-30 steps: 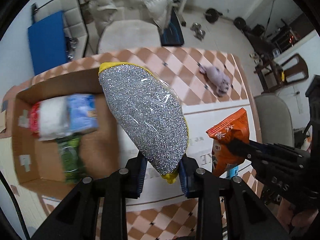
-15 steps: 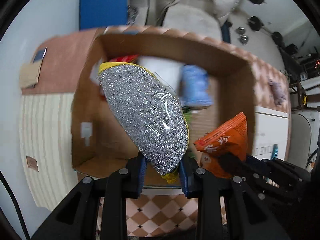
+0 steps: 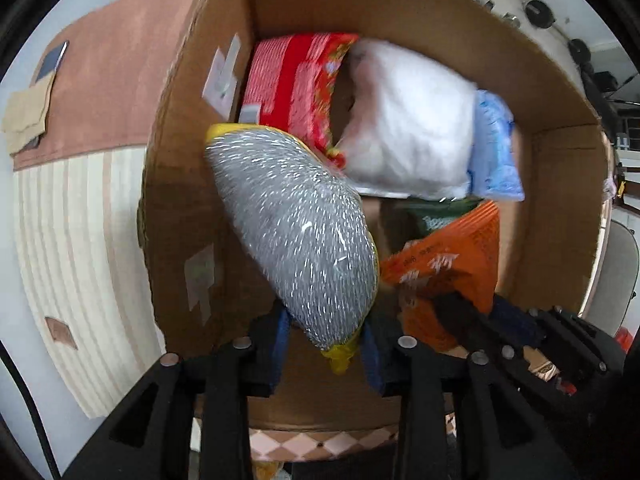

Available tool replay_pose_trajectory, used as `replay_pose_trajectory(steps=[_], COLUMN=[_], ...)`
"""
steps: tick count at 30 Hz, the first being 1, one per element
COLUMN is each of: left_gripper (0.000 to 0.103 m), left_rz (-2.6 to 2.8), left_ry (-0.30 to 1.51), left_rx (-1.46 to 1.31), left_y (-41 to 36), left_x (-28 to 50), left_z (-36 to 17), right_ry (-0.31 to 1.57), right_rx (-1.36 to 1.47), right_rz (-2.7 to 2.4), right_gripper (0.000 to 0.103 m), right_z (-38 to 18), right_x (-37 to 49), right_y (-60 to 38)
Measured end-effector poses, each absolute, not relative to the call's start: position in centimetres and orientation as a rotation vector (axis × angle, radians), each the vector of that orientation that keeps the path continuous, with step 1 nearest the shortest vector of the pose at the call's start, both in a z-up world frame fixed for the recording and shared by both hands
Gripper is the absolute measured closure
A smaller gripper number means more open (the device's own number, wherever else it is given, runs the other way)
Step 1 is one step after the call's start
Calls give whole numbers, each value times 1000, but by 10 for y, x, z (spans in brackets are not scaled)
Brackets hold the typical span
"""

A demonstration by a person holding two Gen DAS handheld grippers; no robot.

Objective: Organize soft objects
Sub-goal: 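Lower the sponge and orange bag into the box and open both tools, then grasp the lilac cloth with the left tool while the right tool grasps the blue tube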

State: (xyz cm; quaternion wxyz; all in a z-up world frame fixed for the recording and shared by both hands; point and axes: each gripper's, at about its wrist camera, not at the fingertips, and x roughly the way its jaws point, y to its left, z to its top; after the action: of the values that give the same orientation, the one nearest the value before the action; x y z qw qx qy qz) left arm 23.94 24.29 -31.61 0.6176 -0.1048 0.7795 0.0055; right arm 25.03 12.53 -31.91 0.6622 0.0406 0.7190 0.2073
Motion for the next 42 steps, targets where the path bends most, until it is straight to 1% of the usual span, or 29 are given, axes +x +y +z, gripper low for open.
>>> replay_pose_trajectory(steps=[2, 3, 4, 6, 12, 15, 21, 26, 27, 28, 29, 30, 31, 32, 33, 35, 36, 37, 42], left_gripper=[72, 71, 68, 63, 63, 63, 63, 63, 63, 63, 63, 57, 37, 26, 12, 11, 10, 7, 6], left_rz=[20, 24, 29, 29, 33, 49, 141, 152, 151, 147, 142, 143, 148, 151, 154, 155, 155, 155, 171], left_ry=[1798, 1796, 1792, 1778, 1718, 1660, 1500, 1430, 1422, 1412, 1402, 1394, 1377, 1363, 1349, 1334, 1329, 1323, 1282], left_rx=[-248, -248, -246, -239, -187, -170, -68, -39, -33, -29, -21, -18, -16, -17, -16, -18, -24, -25, -19], left_y=[246, 247, 248, 248, 239, 242, 221, 208, 206, 204, 201, 199, 198, 198, 197, 196, 195, 195, 193], left_x=[237, 237, 235, 233, 224, 221, 197, 183, 182, 179, 177, 175, 173, 171, 170, 166, 164, 163, 152], left_z=[-315, -314, -312, -305, -277, -264, -224, -206, -206, -204, -202, -200, -197, -194, -191, -185, -183, -181, -165], right_ry=[1648, 1648, 1647, 1652, 1631, 1596, 1541, 1525, 1516, 1504, 1490, 1478, 1471, 1467, 1460, 1450, 1435, 1421, 1367], right_rx=[92, 90, 73, 73, 34, -6, -41, -31, -39, -49, -51, -47, -45, -37, -28, -23, -25, -29, -32], right_rz=[475, 465, 452, 443, 412, 363, 269, 227, 211, 200, 190, 181, 173, 173, 169, 165, 159, 155, 150], right_gripper=[75, 62, 52, 42, 41, 41, 41, 41, 39, 32, 28, 23, 19, 19, 19, 11, 1, 0, 0], right_z=[-323, -323, -322, -320, -300, -284, -259, -244, -241, -237, -233, -229, -226, -223, -219, -213, -208, -204, -183], right_x=[252, 252, 253, 255, 252, 246, 225, 203, 199, 194, 190, 187, 185, 182, 179, 177, 174, 173, 164], right_y=[126, 124, 123, 118, 102, 90, 61, 42, 40, 38, 36, 32, 30, 28, 25, 22, 20, 20, 16])
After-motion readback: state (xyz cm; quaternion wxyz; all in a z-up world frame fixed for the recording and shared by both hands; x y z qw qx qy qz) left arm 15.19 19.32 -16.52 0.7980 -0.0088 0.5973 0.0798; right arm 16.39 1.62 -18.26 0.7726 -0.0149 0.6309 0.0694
